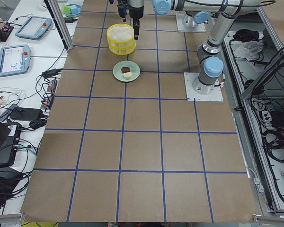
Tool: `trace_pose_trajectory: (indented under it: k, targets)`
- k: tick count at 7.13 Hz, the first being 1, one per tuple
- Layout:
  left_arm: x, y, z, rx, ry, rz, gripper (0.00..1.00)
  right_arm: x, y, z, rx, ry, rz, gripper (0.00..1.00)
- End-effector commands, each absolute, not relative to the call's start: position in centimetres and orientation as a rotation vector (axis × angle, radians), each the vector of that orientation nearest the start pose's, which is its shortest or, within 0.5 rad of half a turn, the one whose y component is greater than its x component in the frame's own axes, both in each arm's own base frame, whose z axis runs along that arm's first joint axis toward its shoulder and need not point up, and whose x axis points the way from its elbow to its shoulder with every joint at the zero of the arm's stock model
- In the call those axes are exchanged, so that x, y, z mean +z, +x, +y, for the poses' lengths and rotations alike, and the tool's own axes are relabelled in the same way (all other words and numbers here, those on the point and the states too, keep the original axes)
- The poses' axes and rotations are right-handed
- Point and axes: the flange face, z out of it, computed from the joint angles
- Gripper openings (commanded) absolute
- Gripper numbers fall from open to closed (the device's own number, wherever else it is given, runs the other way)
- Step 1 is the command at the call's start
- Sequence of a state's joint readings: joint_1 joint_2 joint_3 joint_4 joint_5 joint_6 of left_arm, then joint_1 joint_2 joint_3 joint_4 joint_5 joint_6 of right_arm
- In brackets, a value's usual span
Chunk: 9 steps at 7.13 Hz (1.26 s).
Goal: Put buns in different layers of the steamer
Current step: 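Move the right gripper toward the yellow steamer's rim, then grasp the top steamer tier rim with the right gripper and lift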
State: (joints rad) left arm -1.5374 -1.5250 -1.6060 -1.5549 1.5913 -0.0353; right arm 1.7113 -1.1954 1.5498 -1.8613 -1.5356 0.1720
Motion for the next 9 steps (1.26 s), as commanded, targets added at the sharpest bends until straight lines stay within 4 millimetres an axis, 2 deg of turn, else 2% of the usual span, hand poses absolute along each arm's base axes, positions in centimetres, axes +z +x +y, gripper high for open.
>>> trace_pose_trajectory:
  k: [1,2,4,6,7,8,9]
  targets:
    - [47.3,-7.7,-49.7,0.023,-0.181,3.117,1.00,28.0,22.4,-59.5,0.191,0.063,3.118,0.58]
    - [45.0,-5.1,-51.0,0.061,-0.260,3.095,1.00,27.9,22.4,-59.5,0.196,0.063,3.118,0.37]
    - [40.2,-3.9,-54.6,-0.004,-0.356,3.083,1.00,27.6,22.3,-59.5,0.208,0.066,3.118,0.03]
    - [36.3,-3.5,-57.2,0.011,-0.376,3.088,1.00,28.8,22.2,-59.7,0.183,0.075,3.122,0.00]
    - [34.3,-3.2,-58.5,-0.003,-0.390,3.086,0.95,30.5,21.8,-59.5,0.162,0.089,3.120,0.00]
    - [31.6,-3.2,-59.4,0.061,-0.408,3.085,0.80,33.4,20.7,-59.0,0.120,0.109,3.124,0.00]
    - [29.5,-3.1,-59.9,0.116,-0.415,3.085,0.79,35.6,19.0,-59.1,0.127,0.140,3.130,0.00]
